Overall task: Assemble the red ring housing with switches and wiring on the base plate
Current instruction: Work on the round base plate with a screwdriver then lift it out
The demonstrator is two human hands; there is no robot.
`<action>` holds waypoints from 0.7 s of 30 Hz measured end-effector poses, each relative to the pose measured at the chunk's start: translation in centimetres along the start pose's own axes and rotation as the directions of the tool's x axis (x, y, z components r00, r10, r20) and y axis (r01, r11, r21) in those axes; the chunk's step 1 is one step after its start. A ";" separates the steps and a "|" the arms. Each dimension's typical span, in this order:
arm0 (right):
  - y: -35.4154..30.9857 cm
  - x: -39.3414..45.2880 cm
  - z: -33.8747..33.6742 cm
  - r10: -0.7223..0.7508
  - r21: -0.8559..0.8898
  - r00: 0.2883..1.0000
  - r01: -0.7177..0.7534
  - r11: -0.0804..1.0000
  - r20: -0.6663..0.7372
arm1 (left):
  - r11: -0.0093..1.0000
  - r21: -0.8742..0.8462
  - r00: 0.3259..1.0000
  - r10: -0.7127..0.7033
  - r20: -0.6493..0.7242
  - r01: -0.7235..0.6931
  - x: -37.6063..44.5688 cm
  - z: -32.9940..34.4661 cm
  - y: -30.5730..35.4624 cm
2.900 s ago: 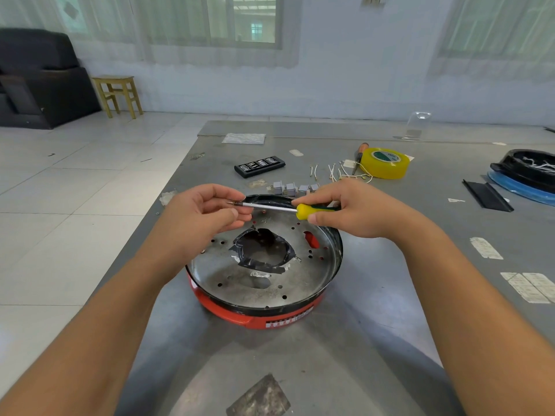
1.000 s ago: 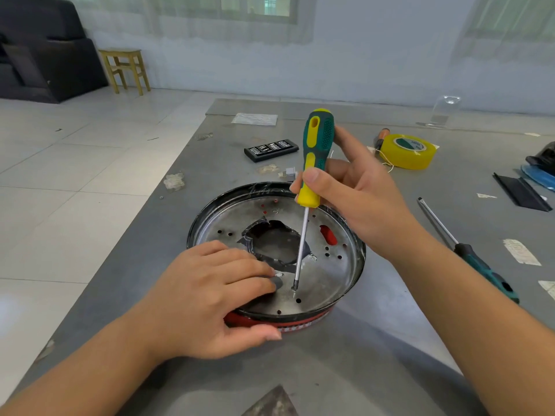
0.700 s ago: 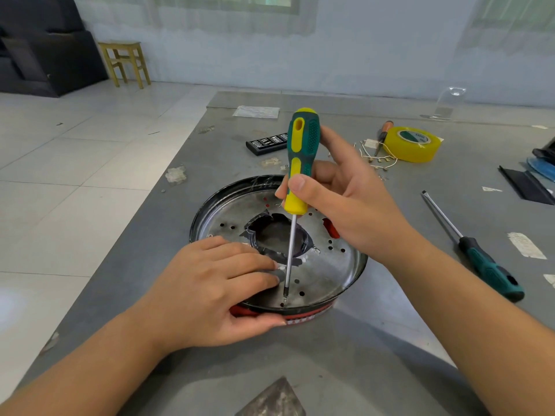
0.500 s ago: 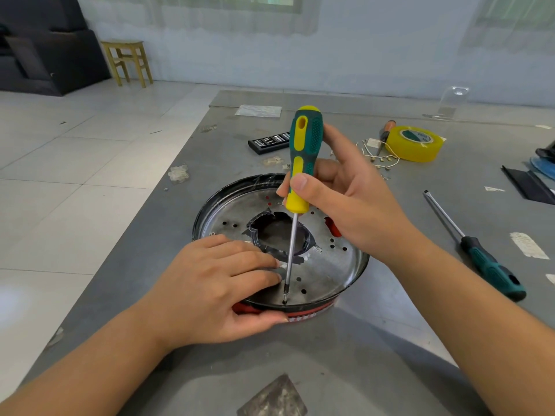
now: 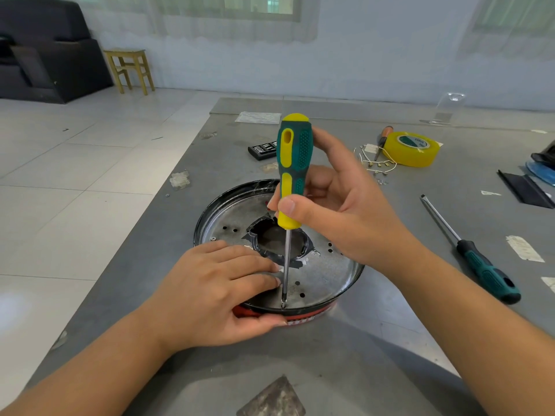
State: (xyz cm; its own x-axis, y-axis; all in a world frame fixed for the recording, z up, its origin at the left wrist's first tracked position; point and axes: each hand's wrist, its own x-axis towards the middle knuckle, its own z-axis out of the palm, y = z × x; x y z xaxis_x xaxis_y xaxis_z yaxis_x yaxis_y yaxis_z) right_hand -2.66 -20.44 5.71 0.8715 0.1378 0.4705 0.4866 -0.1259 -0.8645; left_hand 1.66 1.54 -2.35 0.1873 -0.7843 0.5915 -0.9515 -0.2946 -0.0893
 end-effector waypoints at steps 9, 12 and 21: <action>-1.5 0.1 0.0 -0.157 -0.232 0.985 0.170 0.958 0.072 | 0.998 -0.056 0.999 -0.008 0.051 0.011 0.2 -0.4 0.1; -2.5 0.1 0.0 -0.176 -0.328 0.979 0.202 0.923 0.107 | 0.995 -0.091 0.995 -0.019 0.095 0.027 0.4 -0.8 0.0; -6.0 0.1 -0.3 -0.131 -0.335 0.987 0.154 0.930 0.090 | 0.953 -0.266 0.972 -0.085 0.217 0.143 2.1 -3.1 0.0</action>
State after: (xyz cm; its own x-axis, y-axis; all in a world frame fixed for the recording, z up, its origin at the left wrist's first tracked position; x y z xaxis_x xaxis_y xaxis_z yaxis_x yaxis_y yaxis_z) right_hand -5.49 -19.99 11.01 0.7914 0.2413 0.5616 0.6064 -0.4252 -0.6719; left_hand 1.31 1.61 1.34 0.3162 -0.8560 0.4091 -0.9453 -0.2478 0.2122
